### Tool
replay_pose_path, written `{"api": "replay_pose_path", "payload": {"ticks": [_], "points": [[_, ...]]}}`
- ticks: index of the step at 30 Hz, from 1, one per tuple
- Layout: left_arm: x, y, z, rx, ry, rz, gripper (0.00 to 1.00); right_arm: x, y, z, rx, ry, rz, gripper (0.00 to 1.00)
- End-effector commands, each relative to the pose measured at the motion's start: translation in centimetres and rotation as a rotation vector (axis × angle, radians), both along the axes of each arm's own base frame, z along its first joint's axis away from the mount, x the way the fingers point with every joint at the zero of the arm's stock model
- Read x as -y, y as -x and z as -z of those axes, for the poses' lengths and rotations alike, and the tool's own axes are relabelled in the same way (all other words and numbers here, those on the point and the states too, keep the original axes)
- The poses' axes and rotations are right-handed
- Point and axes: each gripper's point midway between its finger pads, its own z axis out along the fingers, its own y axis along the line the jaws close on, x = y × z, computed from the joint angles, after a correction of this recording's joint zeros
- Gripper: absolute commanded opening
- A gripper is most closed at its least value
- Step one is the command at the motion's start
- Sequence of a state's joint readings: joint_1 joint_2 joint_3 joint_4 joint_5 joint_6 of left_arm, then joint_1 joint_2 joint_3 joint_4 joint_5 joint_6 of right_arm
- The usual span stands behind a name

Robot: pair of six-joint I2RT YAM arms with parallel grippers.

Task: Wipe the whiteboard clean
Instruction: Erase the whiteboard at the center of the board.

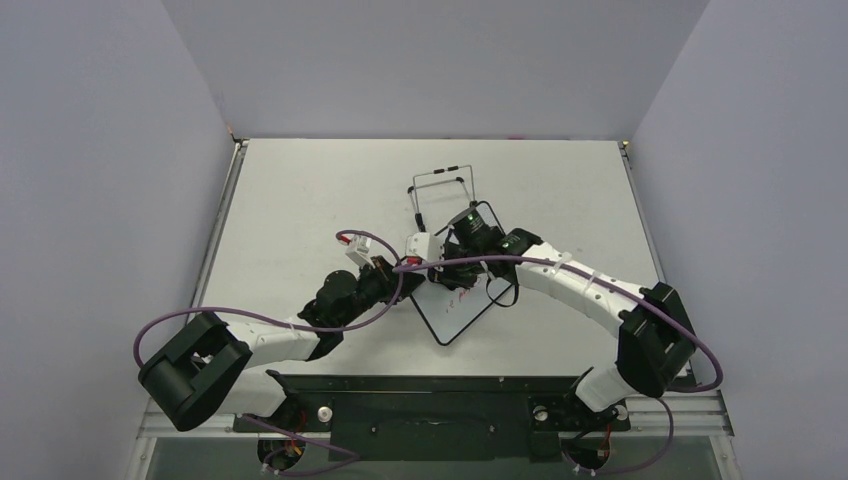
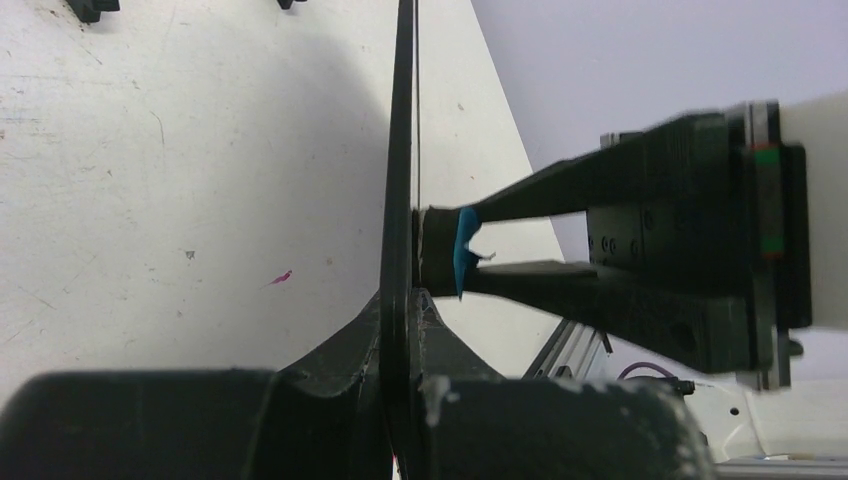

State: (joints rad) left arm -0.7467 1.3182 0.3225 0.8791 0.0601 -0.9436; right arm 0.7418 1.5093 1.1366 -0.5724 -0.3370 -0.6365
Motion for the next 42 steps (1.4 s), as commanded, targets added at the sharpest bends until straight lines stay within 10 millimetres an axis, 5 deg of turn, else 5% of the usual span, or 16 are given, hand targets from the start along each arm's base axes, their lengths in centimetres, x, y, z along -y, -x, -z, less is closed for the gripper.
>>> {"api": "replay_pose_path", "payload": {"ticks": [1, 4, 7, 14, 19, 25, 29, 35, 38, 42], "points": [[1.1, 0.6, -8.1, 0.175, 0.205, 0.056, 0.0, -1.1, 3.7, 0.6, -0.007, -0.004, -0.145, 0.0], [1.1, 0.6, -8.2, 0.177, 0.209, 0.058, 0.0, 0.4, 4.6, 2.4, -0.038, 0.047, -0.158, 0.0], [1.1, 0.7, -8.2, 0.177, 0.212, 0.058, 0.0, 1.6, 3.0, 2.6, -0.036, 0.049, -0.097, 0.0], [1.0, 0.7, -7.8, 0.17, 0.207, 0.054, 0.0, 0.2, -2.1, -1.2, 0.055, -0.032, 0.029, 0.0], [0.7, 0.8, -7.9, 0.172, 0.204, 0.05, 0.0, -1.8, 0.0, -1.6, 0.04, -0.04, -0.063, 0.0], [0.7, 0.8, -8.1, 0.177, 0.205, 0.051, 0.0, -0.3, 4.2, 2.3, -0.025, 0.051, -0.172, 0.0], [0.6, 0.8, -8.1, 0.178, 0.205, 0.049, 0.0, 1.4, 2.7, 3.0, -0.026, 0.066, -0.1, 0.0], [0.7, 0.8, -8.1, 0.177, 0.206, 0.054, 0.0, 1.6, -2.1, -0.2, 0.054, 0.004, 0.038, 0.0], [0.8, 0.8, -8.0, 0.174, 0.207, 0.06, 0.0, 0.2, -2.6, -1.2, 0.058, -0.016, 0.03, 0.0], [0.9, 0.8, -8.1, 0.175, 0.212, 0.062, 0.0, -1.5, 0.0, -0.7, 0.042, -0.003, -0.062, 0.0]]}}
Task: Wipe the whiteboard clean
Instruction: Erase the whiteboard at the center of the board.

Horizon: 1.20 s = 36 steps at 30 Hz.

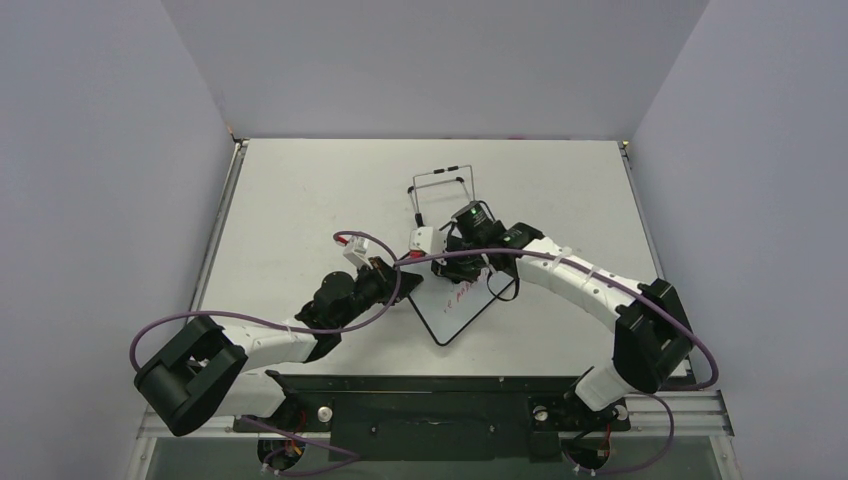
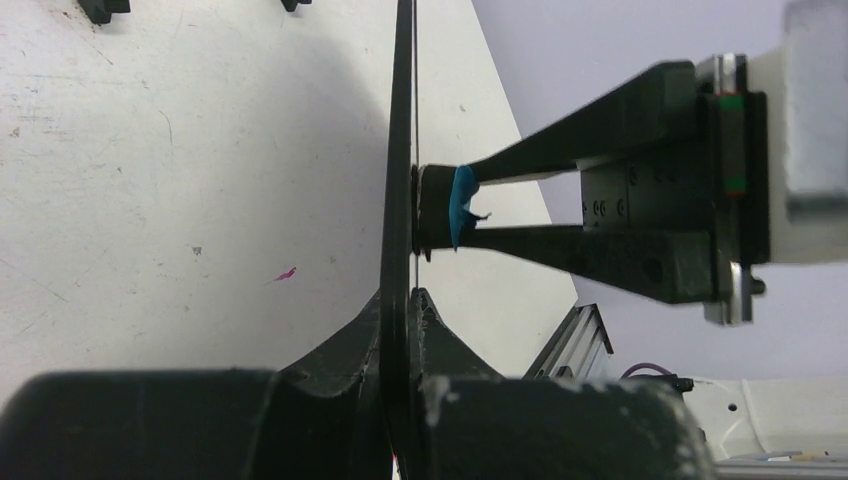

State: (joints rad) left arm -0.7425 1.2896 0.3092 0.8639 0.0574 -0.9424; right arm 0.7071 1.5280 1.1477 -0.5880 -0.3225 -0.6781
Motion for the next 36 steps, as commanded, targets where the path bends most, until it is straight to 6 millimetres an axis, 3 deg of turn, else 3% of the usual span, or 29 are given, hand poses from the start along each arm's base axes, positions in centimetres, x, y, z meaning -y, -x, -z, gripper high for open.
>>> {"api": "replay_pose_path", "payload": {"ticks": [1, 4, 8, 11, 14, 17, 19, 21, 24, 28, 30, 33, 36], "points": [[1.3, 0.6, -8.0, 0.175, 0.212, 0.068, 0.0, -3.1, 2.3, -0.8, 0.021, -0.032, -0.117, 0.0], [1.3, 0.7, -8.1, 0.176, 0.214, 0.069, 0.0, -2.2, 5.0, 1.3, -0.032, 0.022, -0.179, 0.0], [1.1, 0.7, -8.1, 0.179, 0.214, 0.067, 0.0, 0.7, 5.6, 3.9, -0.07, 0.123, -0.188, 0.0], [1.1, 0.8, -8.2, 0.183, 0.217, 0.071, 0.0, 2.1, 4.0, 4.0, -0.071, 0.127, -0.131, 0.0], [1.2, 0.9, -8.2, 0.18, 0.215, 0.074, 0.0, 2.6, 0.7, 2.2, -0.026, 0.087, -0.046, 0.0], [1.3, 0.8, -8.1, 0.176, 0.213, 0.077, 0.0, 1.4, -1.6, 0.0, 0.027, 0.041, -0.013, 0.0], [1.4, 0.8, -8.1, 0.173, 0.215, 0.082, 0.0, 0.4, -2.2, -0.9, 0.039, 0.018, -0.013, 0.0], [1.5, 0.9, -8.1, 0.172, 0.217, 0.088, 0.0, -0.4, -1.9, -1.1, 0.042, 0.013, -0.029, 0.0], [1.5, 0.9, -8.1, 0.171, 0.217, 0.092, 0.0, -1.3, 0.2, -0.7, 0.033, 0.019, -0.097, 0.0], [1.6, 1.0, -8.1, 0.172, 0.217, 0.094, 0.0, -0.2, 4.5, 2.5, -0.055, 0.102, -0.201, 0.0], [1.6, 1.0, -8.1, 0.173, 0.219, 0.097, 0.0, 0.7, 5.7, 3.9, -0.096, 0.144, -0.229, 0.0], [1.6, 1.1, -8.1, 0.175, 0.222, 0.104, 0.0, 1.9, 5.1, 4.8, -0.111, 0.178, -0.204, 0.0], [1.7, 1.2, -8.2, 0.175, 0.223, 0.109, 0.0, 2.0, 2.2, 3.3, -0.095, 0.125, -0.125, 0.0]]}}
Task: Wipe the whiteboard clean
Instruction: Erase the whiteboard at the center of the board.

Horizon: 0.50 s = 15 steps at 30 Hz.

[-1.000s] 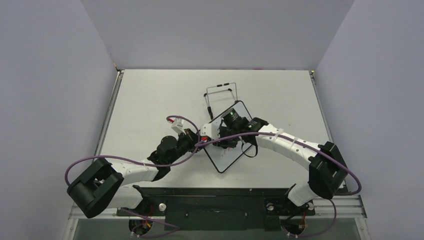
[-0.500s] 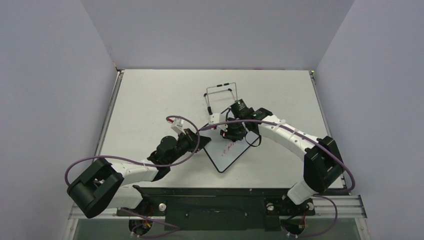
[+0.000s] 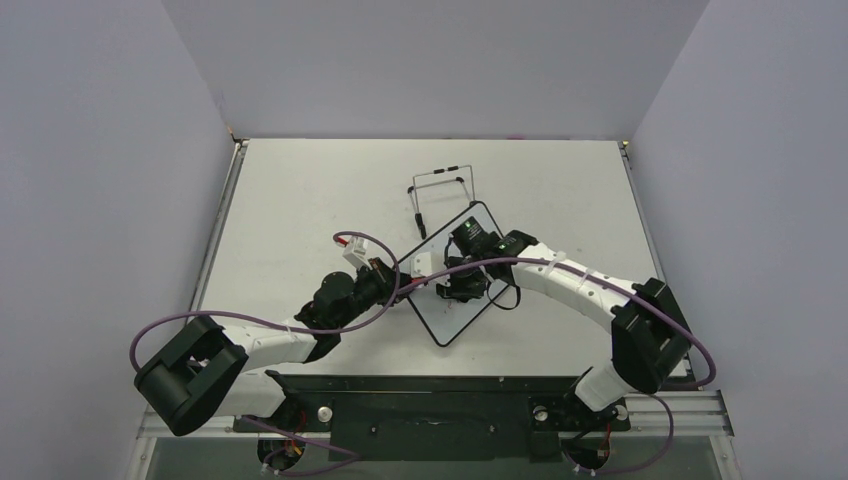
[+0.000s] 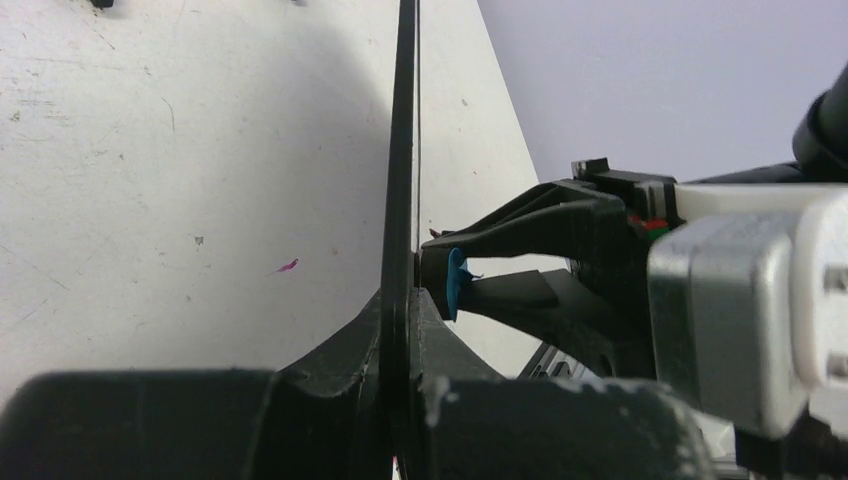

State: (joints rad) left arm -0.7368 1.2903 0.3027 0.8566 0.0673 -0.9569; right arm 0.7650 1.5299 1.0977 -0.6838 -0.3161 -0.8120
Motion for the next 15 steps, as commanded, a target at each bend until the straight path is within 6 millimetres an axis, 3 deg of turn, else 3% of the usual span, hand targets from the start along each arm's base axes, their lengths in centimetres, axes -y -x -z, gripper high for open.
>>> {"api": "replay_pose_path", "payload": {"ticks": [1, 4, 7, 12, 15], "points": [[1.8, 1.0, -8.6, 0.196, 0.221, 0.104, 0.0, 0.9, -1.8, 0.1, -0.049, -0.016, 0.067, 0.0], [1.8, 1.0, -8.3, 0.19, 0.216, 0.102, 0.0, -0.1, -4.2, -2.6, 0.015, -0.084, 0.111, 0.0], [1.9, 1.0, -8.3, 0.186, 0.218, 0.104, 0.0, -1.2, -3.7, -3.2, 0.041, -0.096, 0.08, 0.0], [1.9, 0.9, -8.4, 0.184, 0.221, 0.102, 0.0, -1.7, 0.4, -0.3, 0.035, 0.001, -0.064, 0.0], [1.7, 1.0, -8.5, 0.184, 0.222, 0.098, 0.0, -0.4, 2.0, 1.1, 0.017, 0.045, -0.103, 0.0]]}}
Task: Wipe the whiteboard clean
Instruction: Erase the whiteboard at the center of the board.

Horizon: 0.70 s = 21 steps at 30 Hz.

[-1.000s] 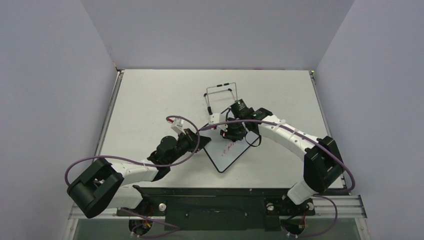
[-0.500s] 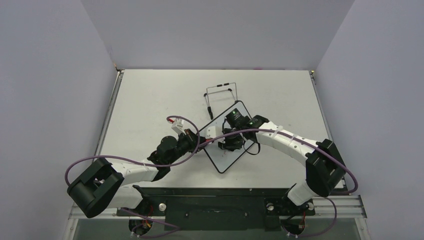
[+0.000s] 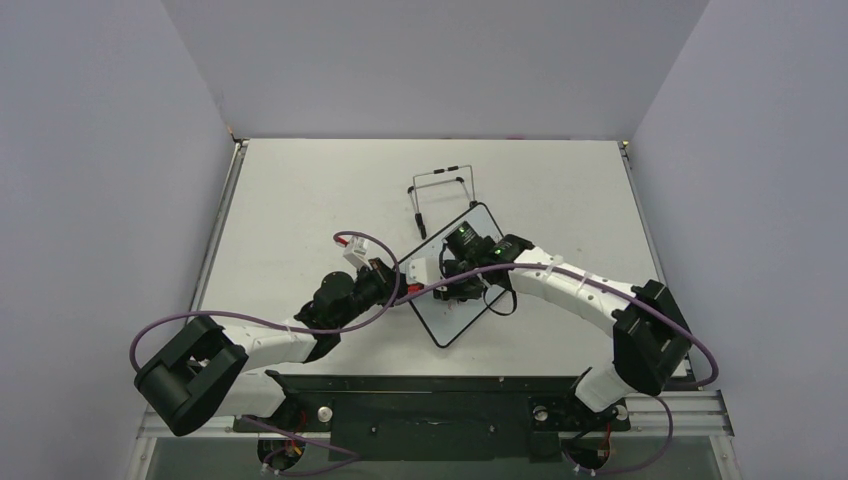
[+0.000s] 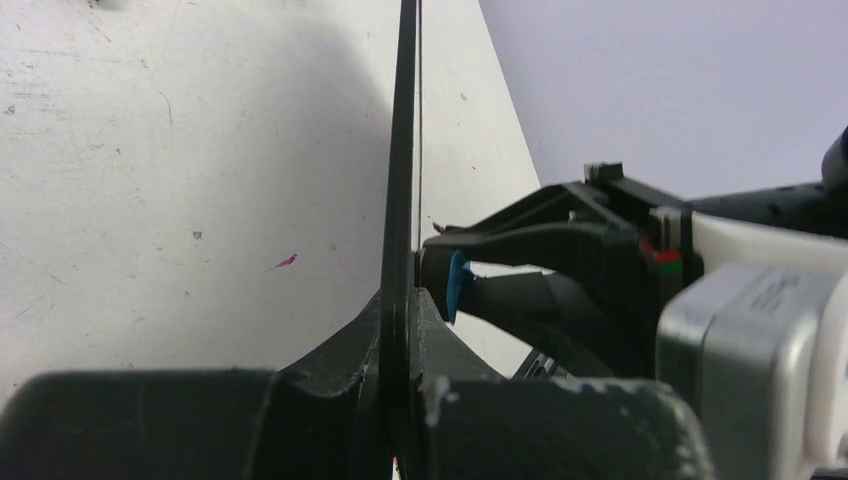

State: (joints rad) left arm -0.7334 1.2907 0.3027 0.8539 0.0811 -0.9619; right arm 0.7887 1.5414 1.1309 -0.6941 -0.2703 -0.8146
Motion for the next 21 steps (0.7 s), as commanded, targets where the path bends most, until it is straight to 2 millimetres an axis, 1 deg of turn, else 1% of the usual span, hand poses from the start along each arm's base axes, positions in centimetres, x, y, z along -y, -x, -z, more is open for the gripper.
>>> {"api": "replay_pose_path", "payload": {"ticks": [1, 2, 4, 6, 7, 8, 9, 10, 11, 13, 15, 16, 18, 20, 21], "points": [[1.5, 0.8, -8.7, 0.191, 0.22, 0.081, 0.0, 0.6, 2.4, 2.0, -0.016, 0.039, -0.097, 0.0], [1.5, 0.8, -8.6, 0.189, 0.219, 0.078, 0.0, 1.1, 2.5, 2.3, -0.02, 0.051, -0.096, 0.0], [1.3, 0.7, -8.7, 0.191, 0.22, 0.072, 0.0, 2.0, 1.7, 2.5, -0.02, 0.057, -0.073, 0.0], [1.2, 0.8, -8.8, 0.194, 0.222, 0.074, 0.0, 3.0, 0.0, 2.1, -0.026, 0.039, -0.017, 0.0], [1.2, 0.8, -8.8, 0.192, 0.223, 0.075, 0.0, 3.1, -0.5, 1.9, -0.023, 0.031, -0.007, 0.0], [1.2, 0.8, -8.8, 0.192, 0.223, 0.075, 0.0, 3.2, -1.5, 1.4, -0.015, 0.017, 0.015, 0.0], [1.2, 0.9, -8.7, 0.19, 0.223, 0.076, 0.0, 3.1, -2.0, 1.1, -0.009, 0.01, 0.023, 0.0], [1.2, 0.9, -8.6, 0.188, 0.222, 0.075, 0.0, 2.7, -2.7, 0.4, 0.005, -0.008, 0.035, 0.0], [1.2, 0.9, -8.6, 0.188, 0.221, 0.076, 0.0, 2.4, -3.1, 0.1, 0.009, -0.02, 0.04, 0.0], [1.3, 0.8, -8.6, 0.186, 0.22, 0.075, 0.0, 0.8, -3.8, -1.4, 0.028, -0.081, 0.048, 0.0], [1.3, 0.8, -8.5, 0.182, 0.222, 0.075, 0.0, -0.4, -3.3, -1.9, 0.019, -0.112, 0.035, 0.0], [1.4, 0.7, -8.5, 0.181, 0.221, 0.076, 0.0, -1.0, -2.6, -1.9, 0.01, -0.119, 0.02, 0.0], [1.4, 0.8, -8.5, 0.18, 0.222, 0.077, 0.0, -1.4, -1.4, -1.4, -0.003, -0.112, -0.012, 0.0], [1.3, 0.8, -8.5, 0.18, 0.223, 0.076, 0.0, -1.1, -0.2, -0.5, -0.018, -0.09, -0.039, 0.0], [1.3, 0.8, -8.5, 0.18, 0.223, 0.076, 0.0, -0.5, 0.5, 0.3, -0.033, -0.07, -0.044, 0.0]]}}
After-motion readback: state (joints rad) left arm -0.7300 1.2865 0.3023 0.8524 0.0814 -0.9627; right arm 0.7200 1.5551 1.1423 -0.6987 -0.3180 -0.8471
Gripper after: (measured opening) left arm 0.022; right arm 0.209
